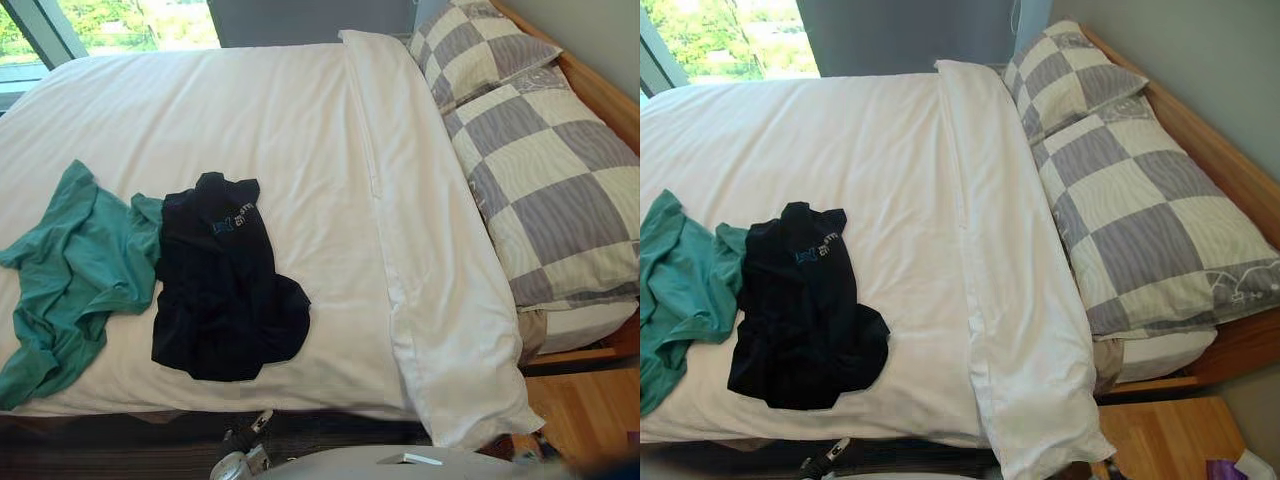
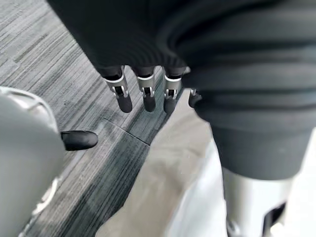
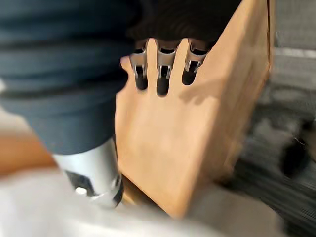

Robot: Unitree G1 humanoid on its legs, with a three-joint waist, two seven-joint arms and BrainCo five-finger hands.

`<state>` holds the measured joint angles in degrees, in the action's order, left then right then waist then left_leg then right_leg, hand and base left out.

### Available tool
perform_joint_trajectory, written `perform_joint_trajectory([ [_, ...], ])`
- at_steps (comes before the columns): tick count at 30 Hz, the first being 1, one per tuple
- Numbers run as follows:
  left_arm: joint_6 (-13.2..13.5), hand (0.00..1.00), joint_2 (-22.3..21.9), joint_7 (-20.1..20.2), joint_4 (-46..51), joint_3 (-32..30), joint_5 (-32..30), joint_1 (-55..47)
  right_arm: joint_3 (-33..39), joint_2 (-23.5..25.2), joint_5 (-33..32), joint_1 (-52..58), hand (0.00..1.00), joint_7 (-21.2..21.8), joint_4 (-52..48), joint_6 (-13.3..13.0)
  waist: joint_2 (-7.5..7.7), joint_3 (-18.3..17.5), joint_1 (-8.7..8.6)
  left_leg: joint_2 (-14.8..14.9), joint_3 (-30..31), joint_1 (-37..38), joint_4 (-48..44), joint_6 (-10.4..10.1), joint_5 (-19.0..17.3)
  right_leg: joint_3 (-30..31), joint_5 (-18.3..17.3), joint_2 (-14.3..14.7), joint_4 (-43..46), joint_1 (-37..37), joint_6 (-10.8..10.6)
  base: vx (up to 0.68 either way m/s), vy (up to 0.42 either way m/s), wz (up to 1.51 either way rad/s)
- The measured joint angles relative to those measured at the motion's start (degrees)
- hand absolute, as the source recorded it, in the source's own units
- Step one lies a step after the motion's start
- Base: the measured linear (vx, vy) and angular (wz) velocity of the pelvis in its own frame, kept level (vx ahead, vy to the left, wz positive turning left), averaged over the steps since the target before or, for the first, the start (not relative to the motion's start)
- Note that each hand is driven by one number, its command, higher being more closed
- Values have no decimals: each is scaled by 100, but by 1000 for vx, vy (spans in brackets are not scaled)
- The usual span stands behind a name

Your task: Tidy the bed and pick cloth on bed and put in laundry

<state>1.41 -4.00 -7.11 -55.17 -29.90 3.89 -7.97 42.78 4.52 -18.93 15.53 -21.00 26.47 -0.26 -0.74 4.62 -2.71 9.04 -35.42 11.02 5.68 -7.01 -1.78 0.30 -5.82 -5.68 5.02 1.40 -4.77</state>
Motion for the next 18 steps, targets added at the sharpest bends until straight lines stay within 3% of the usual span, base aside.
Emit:
perform_joint_trajectory([
  [3,0,0,-25,-44,72,32,-7,9,-64,-2,198,101,0,-447,-1503,-31,40,-34,-29,0,44,1,0,0,0,-61,-85,-17,82,-9,-18,-22,-45,9],
  [4,-3,0,-30,-50,88,30,-8,7,-77,13,326,23,100,-627,-1929,-50,79,-54,-28,4,78,-10,-16,0,0,-100,-94,-19,107,-11,-17,-17,-42,13],
  [10,-80,0,-64,-54,213,64,-13,-12,-708,41,434,-261,100,-965,-3009,-317,162,-104,5,0,120,-33,-20,6,-8,-137,-96,-31,106,-8,-21,-9,-23,4],
  [18,-114,0,-48,-28,202,483,-115,98,-2229,8,-812,-748,100,9,-3691,-1151,10,70,10,65,128,-312,-384,22,-171,-124,-107,-61,250,-233,-39,-11,-26,-2],
])
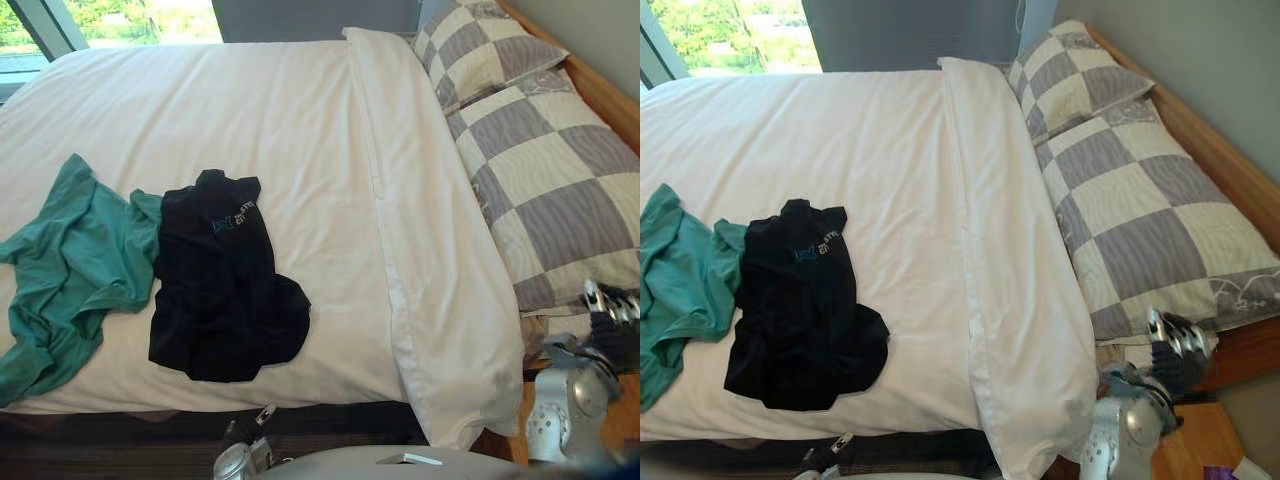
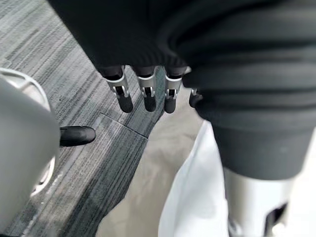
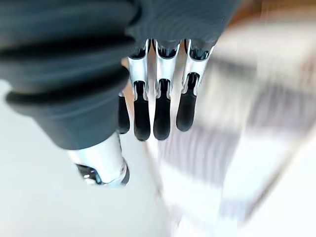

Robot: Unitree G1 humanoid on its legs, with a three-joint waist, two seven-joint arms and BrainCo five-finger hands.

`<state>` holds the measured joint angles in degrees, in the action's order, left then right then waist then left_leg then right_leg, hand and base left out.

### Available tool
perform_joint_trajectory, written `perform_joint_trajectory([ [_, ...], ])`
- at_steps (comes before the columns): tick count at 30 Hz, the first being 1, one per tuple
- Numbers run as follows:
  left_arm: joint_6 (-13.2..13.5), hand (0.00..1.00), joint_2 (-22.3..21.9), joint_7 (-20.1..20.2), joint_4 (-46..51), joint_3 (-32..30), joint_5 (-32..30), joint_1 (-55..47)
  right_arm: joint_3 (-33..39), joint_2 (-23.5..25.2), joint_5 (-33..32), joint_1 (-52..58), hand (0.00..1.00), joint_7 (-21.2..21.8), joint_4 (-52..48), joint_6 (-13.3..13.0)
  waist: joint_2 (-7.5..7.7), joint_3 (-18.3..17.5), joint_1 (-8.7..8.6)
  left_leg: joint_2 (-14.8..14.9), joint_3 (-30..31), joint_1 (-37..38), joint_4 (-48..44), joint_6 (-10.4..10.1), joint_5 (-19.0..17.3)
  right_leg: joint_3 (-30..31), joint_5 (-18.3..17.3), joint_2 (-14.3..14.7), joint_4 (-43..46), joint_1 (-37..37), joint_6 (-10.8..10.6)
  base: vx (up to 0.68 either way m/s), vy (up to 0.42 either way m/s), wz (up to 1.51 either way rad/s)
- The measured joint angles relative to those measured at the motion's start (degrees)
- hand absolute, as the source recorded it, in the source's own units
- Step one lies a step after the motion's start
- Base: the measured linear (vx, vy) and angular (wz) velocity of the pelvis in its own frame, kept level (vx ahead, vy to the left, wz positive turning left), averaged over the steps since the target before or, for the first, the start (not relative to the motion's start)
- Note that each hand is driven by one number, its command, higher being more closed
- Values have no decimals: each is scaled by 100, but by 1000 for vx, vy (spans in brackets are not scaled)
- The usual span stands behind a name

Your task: Tidy the bed and pick cloth on bed and put in laundry

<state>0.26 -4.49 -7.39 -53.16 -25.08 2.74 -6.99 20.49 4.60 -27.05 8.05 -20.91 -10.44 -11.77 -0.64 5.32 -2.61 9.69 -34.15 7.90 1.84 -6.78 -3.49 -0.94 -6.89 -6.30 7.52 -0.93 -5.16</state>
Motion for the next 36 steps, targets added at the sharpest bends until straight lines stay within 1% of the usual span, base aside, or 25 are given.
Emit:
perform_joint_trajectory([
  [1,2,0,39,2,0,52,1,81,-237,0,-192,-151,100,106,3,-112,-42,77,14,38,6,-207,-212,24,-80,4,-6,-19,153,-202,-9,-41,-26,-5],
  [2,7,0,36,-5,-1,153,28,237,-429,5,-429,-362,100,212,7,-237,-81,268,22,82,11,-382,-497,67,-175,15,-13,-49,347,-405,-16,-36,-24,-4],
  [3,8,0,38,-5,-1,236,44,321,-529,7,-533,-482,100,253,7,-288,-115,392,27,116,19,-522,-673,95,-236,14,-14,-64,465,-529,-16,-103,-24,-2],
  [4,15,0,33,-7,-1,354,83,486,-685,7,-660,-679,100,302,30,-368,-166,584,28,174,21,-851,-1063,161,-372,18,-58,-118,729,-839,-43,-115,-17,5],
  [6,27,0,2,-9,-5,544,207,707,-902,9,-904,-846,100,336,125,-440,-225,842,25,250,36,-1305,-1641,247,-603,49,-207,-206,1139,-1246,-43,-130,4,5],
  [8,75,0,18,-10,26,733,440,886,-1073,8,-1111,-1004,100,409,535,-488,-299,1163,28,380,31,-1691,-2294,318,-845,152,-348,-244,1623,-1649,-62,-131,34,-5],
  [9,91,0,24,-14,40,759,508,911,-1093,8,-1160,-1018,100,424,660,-494,-312,1224,24,411,18,-1793,-2445,333,-895,175,-387,-262,1755,-1763,-78,-157,55,-4],
  [12,178,0,39,-17,258,923,751,965,-1145,10,-1373,-997,100,494,1300,-500,-348,1385,11,551,-8,-2476,-3240,441,-1264,362,-649,-318,2470,-2539,-106,-115,39,-8],
  [14,273,0,56,-18,356,910,796,1048,-1134,11,-1439,-991,100,633,1452,-610,-370,1640,-23,655,-15,-2668,-3657,487,-1474,480,-758,-320,2800,-2769,-124,-96,36,-16],
  [16,307,0,53,-16,365,910,804,1082,-946,13,-1440,-981,100,716,1801,-622,-359,1676,-88,712,-34,-2786,-3893,528,-1601,528,-795,-330,2986,-2927,-148,-93,43,-9],
  [17,332,0,50,-14,366,911,894,1117,-726,18,-1442,-962,100,719,2189,-586,-351,1677,-92,737,-40,-2874,-4023,531,-1666,564,-820,-333,3075,-3030,-161,-93,39,-8],
  [19,359,0,27,-14,355,908,1016,1203,-309,29,-1459,-890,100,697,2913,-426,-330,1698,-72,742,-101,-2966,-4127,552,-1723,653,-845,-331,3157,-3176,-173,-77,23,-8],
  [20,361,0,18,-16,353,894,1028,1223,-80,39,-1468,-785,100,668,3425,-273,-337,1699,-78,746,-119,-3038,-4175,564,-1738,680,-843,-328,3160,-3250,-172,-47,8,-7],
  [21,367,0,9,-18,352,868,1031,1225,36,44,-1472,-723,100,653,3666,-196,-343,1702,-84,759,-125,-3064,-4202,563,-1746,695,-839,-327,3161,-3273,-175,-55,20,-7],
  [22,369,0,-4,-32,336,804,1051,1229,332,61,-1473,-580,100,623,4102,-53,-349,1706,-94,778,-130,-3077,-4224,570,-1760,699,-828,-328,3147,-3275,-183,-6,21,-6],
  [23,369,0,-5,-53,334,802,1147,1230,682,82,-1469,-427,100,585,4373,36,-349,1706,-113,783,-132,-3057,-4222,571,-1762,698,-813,-324,3117,-3244,-189,6,22,-7],
  [25,371,0,-5,-61,318,794,1244,1232,1317,135,-1445,-212,100,539,4675,122,-346,1707,-122,811,-146,-2972,-4168,571,-1756,683,-738,-289,2967,-3122,-196,36,6,-8],
  [26,372,0,-5,-63,304,791,1246,1234,1465,126,-1440,-150,100,538,4770,150,-342,1710,-128,812,-150,-2912,-4112,572,-1736,659,-705,-284,2883,-3037,-195,46,0,-4],
  [27,375,0,-6,-64,269,791,1246,1237,1619,116,-1436,-69,0,538,4905,204,-336,1705,-142,795,-150,-2814,-3997,570,-1695,617,-646,-282,2725,-2896,-203,51,2,3],
  [29,396,0,-11,-66,240,738,1246,1234,1852,96,-1384,104,0,554,5240,395,-252,1660,-168,683,-137,-2512,-3572,549,-1525,486,-470,-304,2275,-2471,-190,62,4,11],
  [30,410,0,-14,-66,238,697,1246,1231,1858,94,-1306,127,0,552,5332,444,-203,1638,-165,644,-130,-2440,-3460,537,-1488,463,-451,-313,2198,-2389,-183,54,-10,14],
  [32,406,0,-21,-132,233,669,1245,1161,1847,93,-1129,134,0,569,5632,600,-8,1528,-172,582,-128,-2109,-3172,495,-1391,290,-481,-311,2141,-2091,-117,92,-69,10],
  [33,406,0,-23,-132,239,671,1245,1117,1834,93,-1042,134,0,576,5676,633,27,1516,-135,582,-132,-1979,-3121,465,-1376,211,-506,-315,2150,-1983,-82,124,-95,1],
  [34,406,0,-36,-132,267,696,1245,967,1742,93,-907,134,0,583,5724,678,104,1457,-92,581,-140,-1712,-2998,387,-1329,78,-536,-321,2121,-1752,-36,119,-87,1],
  [36,413,0,-54,-121,412,721,1236,710,1409,99,-617,139,0,632,5772,715,145,1264,-95,584,-126,-1451,-2747,293,-1214,-133,-546,-315,1907,-1439,-13,117,-91,3],
])
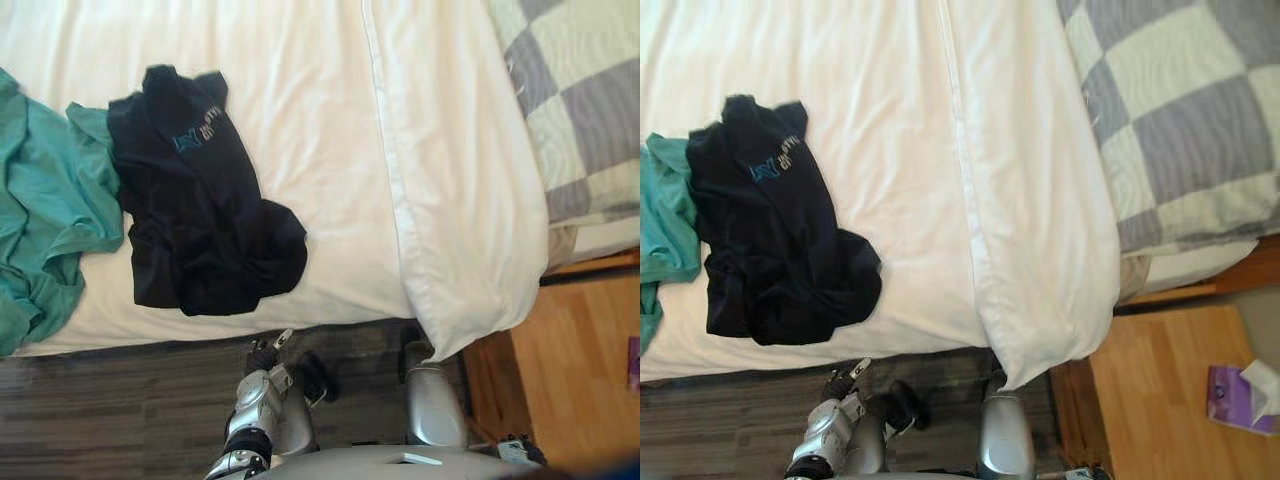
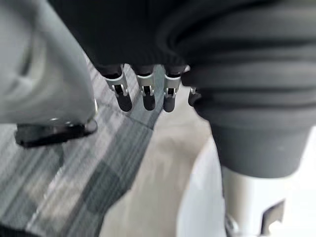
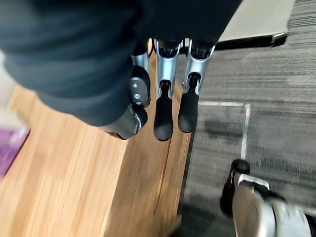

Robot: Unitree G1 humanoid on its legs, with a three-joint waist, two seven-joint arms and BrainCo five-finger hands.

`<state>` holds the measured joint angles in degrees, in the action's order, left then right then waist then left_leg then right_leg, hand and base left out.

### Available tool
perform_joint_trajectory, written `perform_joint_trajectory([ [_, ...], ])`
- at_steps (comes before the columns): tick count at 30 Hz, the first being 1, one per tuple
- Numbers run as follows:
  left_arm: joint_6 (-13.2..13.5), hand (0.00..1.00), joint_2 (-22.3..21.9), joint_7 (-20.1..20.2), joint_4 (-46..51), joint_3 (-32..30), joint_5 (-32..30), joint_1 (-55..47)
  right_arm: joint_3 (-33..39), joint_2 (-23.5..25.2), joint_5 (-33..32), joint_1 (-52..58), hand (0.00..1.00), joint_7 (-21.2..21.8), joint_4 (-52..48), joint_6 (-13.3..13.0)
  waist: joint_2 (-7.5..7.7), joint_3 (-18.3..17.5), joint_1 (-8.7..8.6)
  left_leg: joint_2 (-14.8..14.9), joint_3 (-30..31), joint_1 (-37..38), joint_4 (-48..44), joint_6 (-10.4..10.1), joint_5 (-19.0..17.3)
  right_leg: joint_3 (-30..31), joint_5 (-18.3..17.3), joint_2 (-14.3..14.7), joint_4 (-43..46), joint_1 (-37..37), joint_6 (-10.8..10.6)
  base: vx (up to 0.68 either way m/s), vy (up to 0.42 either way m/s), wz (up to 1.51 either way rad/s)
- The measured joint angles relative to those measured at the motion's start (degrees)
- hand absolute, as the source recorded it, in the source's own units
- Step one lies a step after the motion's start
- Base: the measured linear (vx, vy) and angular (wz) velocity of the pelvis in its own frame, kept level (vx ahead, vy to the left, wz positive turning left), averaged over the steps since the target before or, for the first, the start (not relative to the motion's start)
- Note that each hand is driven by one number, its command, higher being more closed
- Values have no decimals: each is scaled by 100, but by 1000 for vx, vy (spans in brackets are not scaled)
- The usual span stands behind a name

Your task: Tidy the bed and pick cloth on bed and put in laundry

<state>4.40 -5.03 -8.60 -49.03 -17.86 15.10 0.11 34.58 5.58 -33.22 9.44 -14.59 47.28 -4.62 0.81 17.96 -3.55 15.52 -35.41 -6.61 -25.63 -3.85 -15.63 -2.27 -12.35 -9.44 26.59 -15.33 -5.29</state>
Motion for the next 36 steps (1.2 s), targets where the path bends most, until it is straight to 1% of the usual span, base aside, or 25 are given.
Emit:
perform_joint_trajectory([
  [4,9,0,0,-8,83,-11,-11,-126,-709,-37,786,-31,0,107,-36,92,18,-173,145,54,164,122,-104,-55,86,-273,-53,14,89,180,38,94,-76,12],
  [7,36,0,4,-19,95,-23,-6,-94,-840,-46,994,-32,0,105,-6,134,65,-155,114,166,631,-183,-898,-12,58,-479,-240,-253,484,211,18,-34,-14,33],
  [8,58,0,65,-42,112,-37,-4,-99,-833,-45,1000,-25,0,104,2,140,136,-151,154,309,657,-295,-1304,146,-116,-438,-308,-311,432,273,52,-56,99,-14],
  [9,74,0,77,-51,115,-70,-5,-129,-844,-49,1045,-26,0,105,3,143,100,-187,151,639,761,-284,-1575,260,-252,-380,-328,-310,425,299,63,-44,109,-29],
  [10,77,0,84,-54,121,-84,-5,-131,-861,-56,1090,-21,0,114,2,144,106,-191,145,785,878,-272,-1649,235,-269,-311,-339,-328,424,297,39,-81,266,-35],
  [13,109,0,109,-90,192,-79,9,-168,-1066,-126,1214,190,0,171,10,194,310,-314,142,1429,1709,-215,-1323,158,-69,5,-260,-838,454,190,-324,-84,396,-3],
  [15,142,0,95,-201,300,-70,14,-243,-1068,-151,1218,334,0,165,56,201,421,-446,146,1635,2289,-168,-698,164,431,169,-136,-1236,378,90,-699,-108,635,19],
  [16,158,0,71,-299,250,-19,14,-292,-1069,-218,1223,415,0,166,136,200,331,-606,151,1695,2686,-122,-239,125,875,204,-37,-1404,233,34,-823,-100,757,21],
  [17,131,0,62,-315,85,97,14,-383,-1027,-303,1289,504,0,155,220,198,166,-829,116,1625,2830,-109,52,-753,863,198,149,-1623,-87,45,-812,-90,834,34],
  [18,119,0,145,-358,60,134,20,-370,-1002,-248,1375,464,0,182,422,218,303,-926,68,1402,2801,-195,-133,-1186,222,178,558,-1914,-551,263,-841,-88,1033,37],
  [19,176,0,419,-442,50,139,10,-256,-1187,-164,1437,429,0,267,800,379,536,-1016,87,1062,2773,-507,-631,-1099,-51,29,1703,-2221,-1318,516,-709,-80,870,20],
  [20,211,0,487,-498,7,142,-4,-201,-1085,-114,1449,448,0,279,792,383,506,-1111,143,1003,2718,-645,-882,-1071,-264,-148,3255,-2226,-2090,694,-517,-95,875,-12],
  [21,240,0,521,-519,-46,149,-4,-206,-1066,-116,1459,431,0,285,776,376,475,-1129,211,988,2581,-599,-882,-1062,-325,-184,3882,-2184,-2456,738,272,-74,852,-41],
  [22,243,0,593,-557,-238,235,-20,-206,-1057,-160,1544,382,0,282,724,377,454,-1140,279,862,2321,-494,-842,-1018,-342,-565,3997,-2154,-2187,606,619,-23,765,-49],
  [23,242,0,592,-566,-252,379,-98,-243,-1065,-157,1641,366,0,276,718,361,450,-1141,311,774,2114,-387,-705,-958,-309,-955,3503,-2101,-1725,474,561,13,667,-44],
  [24,233,0,588,-557,-262,509,-184,-318,-1081,-156,1663,297,0,262,715,345,431,-1146,290,623,1960,-265,-488,-806,-229,-1343,2816,-1949,-1270,473,212,65,404,-31],
  [26,198,0,554,-524,-328,670,-413,-342,-1109,-204,1669,237,0,253,648,285,286,-1145,268,321,1663,10,166,-525,67,-1893,1614,-1421,-534,473,-211,98,492,-31],
  [27,177,0,522,-501,-360,676,-495,-341,-1192,-208,1674,219,0,258,586,282,210,-1135,265,183,1566,145,424,-445,201,-1881,1182,-1165,-202,453,-296,126,428,-39],
  [29,83,0,504,-485,-417,740,-578,-337,-1392,-229,1810,216,0,273,456,208,141,-1111,188,-5,1392,528,995,-325,480,-1753,43,-396,617,504,-248,77,197,-25],
  [30,65,0,494,-430,-451,900,-629,-330,-1705,-320,1946,193,0,300,370,163,113,-1115,132,-114,1366,627,1089,-306,501,-1708,-312,46,148,814,149,55,48,-17],
  [31,38,0,471,-396,-473,959,-692,-308,-1836,-394,2025,192,0,328,370,146,156,-1141,127,-215,1359,679,1091,-294,508,-1721,-306,42,-136,1020,194,6,40,-26],
  [33,-10,0,362,-283,-610,1179,-777,-165,-2244,-575,2297,-37,0,385,373,75,-9,-1086,122,-420,1421,678,1130,-121,681,-1720,-283,8,-821,1321,225,-24,13,-14],
  [34,-3,0,305,-282,-585,1254,-778,-127,-2322,-596,2348,-106,0,394,384,79,-64,-1052,131,-441,1449,621,1008,-143,724,-1721,-270,-41,-874,1358,197,-19,-10,19],
  [35,18,0,211,-264,-501,1385,-777,-108,-2545,-630,2479,-239,0,435,398,80,-122,-924,141,-461,1597,358,405,-278,822,-1704,-265,-165,-872,1397,174,-88,1,11],
  [36,17,0,146,-256,-450,1456,-775,-108,-2757,-712,2674,-340,0,484,427,73,-95,-799,146,-467,1813,-10,-418,-661,1049,-1648,-297,-321,-842,1414,119,-101,23,10],
])
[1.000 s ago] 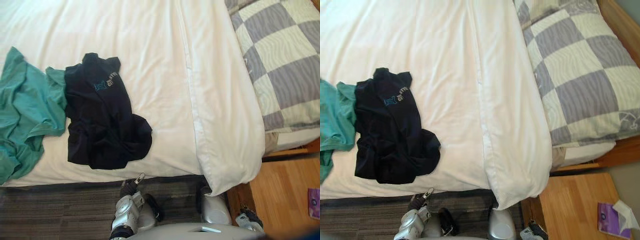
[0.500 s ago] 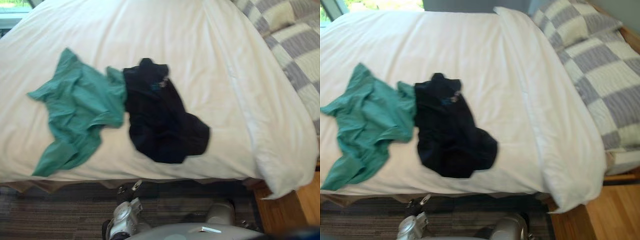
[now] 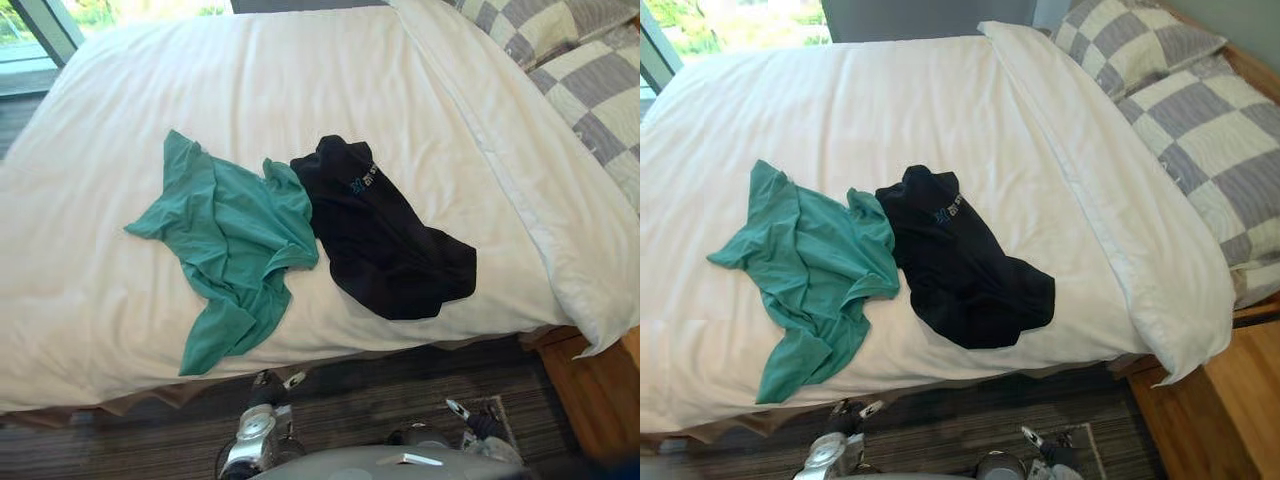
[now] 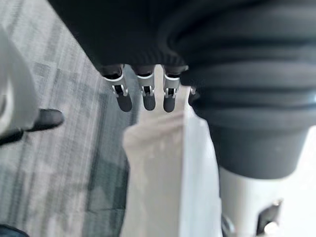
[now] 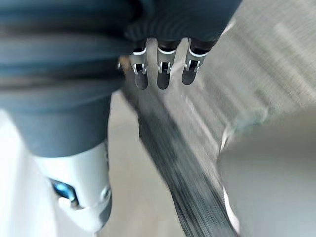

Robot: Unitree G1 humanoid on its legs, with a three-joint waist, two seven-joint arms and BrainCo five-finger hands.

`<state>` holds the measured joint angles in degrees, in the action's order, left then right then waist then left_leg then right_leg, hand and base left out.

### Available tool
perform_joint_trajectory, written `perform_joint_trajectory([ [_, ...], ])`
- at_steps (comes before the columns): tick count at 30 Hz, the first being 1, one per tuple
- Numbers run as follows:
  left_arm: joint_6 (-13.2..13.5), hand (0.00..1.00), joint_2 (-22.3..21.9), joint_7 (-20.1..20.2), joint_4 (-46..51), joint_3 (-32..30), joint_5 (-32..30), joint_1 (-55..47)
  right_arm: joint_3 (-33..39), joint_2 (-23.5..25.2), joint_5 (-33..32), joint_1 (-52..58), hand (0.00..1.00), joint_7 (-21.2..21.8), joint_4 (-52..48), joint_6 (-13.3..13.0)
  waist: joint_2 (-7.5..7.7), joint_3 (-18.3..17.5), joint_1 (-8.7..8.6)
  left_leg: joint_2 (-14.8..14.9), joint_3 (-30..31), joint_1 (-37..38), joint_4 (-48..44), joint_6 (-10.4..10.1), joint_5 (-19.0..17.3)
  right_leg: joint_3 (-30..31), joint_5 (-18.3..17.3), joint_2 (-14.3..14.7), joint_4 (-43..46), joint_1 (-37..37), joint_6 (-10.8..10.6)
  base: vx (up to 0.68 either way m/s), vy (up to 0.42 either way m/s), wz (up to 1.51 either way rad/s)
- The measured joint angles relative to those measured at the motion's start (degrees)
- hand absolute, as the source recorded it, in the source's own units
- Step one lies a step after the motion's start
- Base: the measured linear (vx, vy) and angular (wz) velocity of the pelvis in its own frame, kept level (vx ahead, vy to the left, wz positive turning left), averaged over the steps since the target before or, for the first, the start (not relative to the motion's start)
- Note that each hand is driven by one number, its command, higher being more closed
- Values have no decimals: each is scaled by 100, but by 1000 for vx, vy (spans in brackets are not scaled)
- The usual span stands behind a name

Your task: Tidy the bed and pick cloth on bed and put in laundry

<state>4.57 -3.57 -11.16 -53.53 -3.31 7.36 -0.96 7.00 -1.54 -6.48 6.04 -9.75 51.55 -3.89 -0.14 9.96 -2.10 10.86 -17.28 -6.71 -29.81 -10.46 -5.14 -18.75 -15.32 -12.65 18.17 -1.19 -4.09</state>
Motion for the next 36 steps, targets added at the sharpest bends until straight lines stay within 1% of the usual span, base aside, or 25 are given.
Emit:
perform_joint_trajectory([
  [1,8,0,4,-6,74,52,3,2,-113,-67,67,-45,0,18,22,3,12,28,-7,23,83,-235,-375,-201,162,9,3,-92,12,26,-3,-75,77,-8],
  [2,26,0,6,-11,116,67,21,-27,-197,-97,170,-159,0,35,118,15,-39,61,34,228,-89,-495,-925,-187,180,28,20,-232,17,34,-23,-12,99,-13],
  [3,27,0,12,-11,121,69,27,-27,-202,-122,239,-192,0,43,139,17,-81,60,22,388,-277,-530,-1060,-59,102,53,38,-250,18,36,-45,-3,130,-26],
  [4,30,0,43,-14,74,61,34,-95,-195,-141,347,-194,0,55,134,11,-128,57,-37,718,-559,-514,-917,234,-66,89,60,-269,32,69,-83,-1,150,-31],
  [5,30,0,82,-11,37,55,34,-88,-192,-142,352,-184,0,61,134,20,-121,61,-58,963,-569,-420,-495,397,-158,132,80,-294,67,53,-121,10,169,-31],
  [7,32,0,114,-11,35,50,44,-82,-181,-136,345,-191,0,75,113,33,-85,81,-54,1211,-282,-383,299,433,-158,275,105,-387,143,-59,-257,31,277,-24],
  [10,91,0,203,-45,32,42,322,-73,-177,-142,434,-213,0,138,123,25,9,130,-117,1259,708,-419,1296,431,-69,392,154,-835,241,-127,-794,86,494,4],
  [11,104,0,207,-49,17,41,394,-73,-183,-166,518,-215,0,175,121,11,-13,117,-129,1209,909,-423,1403,475,-15,405,207,-969,202,-118,-977,124,682,6],
  [12,122,0,177,-51,-95,43,460,-88,-194,-244,567,-207,0,208,132,5,-183,22,-127,1197,1023,-429,1497,593,140,425,280,-1036,61,-64,-1028,142,740,9],
  [13,136,0,259,-52,-165,33,492,-48,-196,-224,617,-271,0,216,202,-2,-164,2,-113,1105,1035,-473,1390,-427,191,452,356,-1168,-49,14,-1025,160,745,26],
  [14,117,0,499,-50,-256,44,505,63,-314,-17,796,-335,0,267,402,62,212,-48,-144,623,935,-581,1152,-329,12,583,775,-1521,-430,174,-1000,172,656,25],
  [15,115,0,670,-53,-347,9,503,73,-408,97,962,-341,0,337,399,63,367,-128,-107,467,946,-691,968,-274,-131,634,1320,-1627,-658,166,-984,173,704,9],
  [16,44,0,789,-40,-431,-29,501,145,-590,124,1103,-394,0,377,400,66,361,-130,-9,466,846,-757,768,-151,-325,705,2021,-1622,-793,108,-791,145,604,-38],
  [17,1,0,837,-40,-493,-23,493,163,-875,139,1252,-522,0,402,407,110,343,-121,58,497,601,-641,839,-10,-381,643,2281,-1621,-505,-200,-17,103,447,-54],
  [18,-16,0,851,-39,-516,-25,481,156,-1059,161,1278,-576,0,411,418,125,343,-121,84,493,495,-545,950,47,-359,574,2109,-1580,-192,-403,207,119,320,-68],
  [19,-78,0,856,-31,-605,-21,437,145,-1339,250,1374,-641,0,470,439,124,288,-89,96,482,376,-224,1335,129,-213,534,1577,-1180,263,-593,33,140,189,-44],
  [20,-148,0,819,-14,-649,-6,439,114,-1457,298,1413,-646,0,518,396,110,190,-90,65,494,327,2,1719,147,-56,515,1136,-784,392,-600,-39,168,168,-22],
  [21,-172,0,720,8,-647,8,444,40,-1469,312,1413,-647,0,559,327,107,14,-88,-5,503,305,188,2133,189,162,690,743,-242,335,-589,-169,131,92,14],
  [22,-172,0,678,9,-644,28,444,13,-1455,301,1412,-638,0,560,295,106,-50,-92,-47,484,311,228,2307,215,265,693,599,-41,208,-550,-197,112,69,30],
  [24,-174,0,658,62,-645,29,446,33,-1416,234,1396,-631,0,556,297,112,-19,-88,-27,262,356,361,2569,202,397,565,449,20,-333,-184,-325,71,28,25],
  [25,-185,0,664,123,-650,-15,447,27,-1392,198,1339,-632,0,550,339,109,-78,-57,-21,220,364,425,2702,218,526,527,417,14,-522,-43,-374,45,-36,18],
  [26,-185,0,629,137,-648,-65,449,14,-1253,173,1236,-634,0,539,383,116,-102,-58,-19,196,338,521,2861,267,715,518,418,21,-617,54,-375,34,-74,17],
  [30,-196,0,530,156,-650,-594,676,-90,-420,185,867,-630,0,469,492,153,-118,-89,-15,226,89,819,3182,221,958,526,441,98,-752,256,-416,17,-59,-2],
  [33,-231,0,374,219,-784,-1588,1022,-197,546,116,318,-569,0,291,679,242,-151,-122,-4,227,-248,1052,3488,196,973,640,600,158,-989,296,-475,-1,52,-31],
  [36,-395,0,359,231,-854,-2982,1682,-445,1431,149,-293,-130,0,125,667,365,-55,-181,40,179,-507,1187,3532,189,969,693,780,125,-1265,397,-500,-3,61,-29],
])
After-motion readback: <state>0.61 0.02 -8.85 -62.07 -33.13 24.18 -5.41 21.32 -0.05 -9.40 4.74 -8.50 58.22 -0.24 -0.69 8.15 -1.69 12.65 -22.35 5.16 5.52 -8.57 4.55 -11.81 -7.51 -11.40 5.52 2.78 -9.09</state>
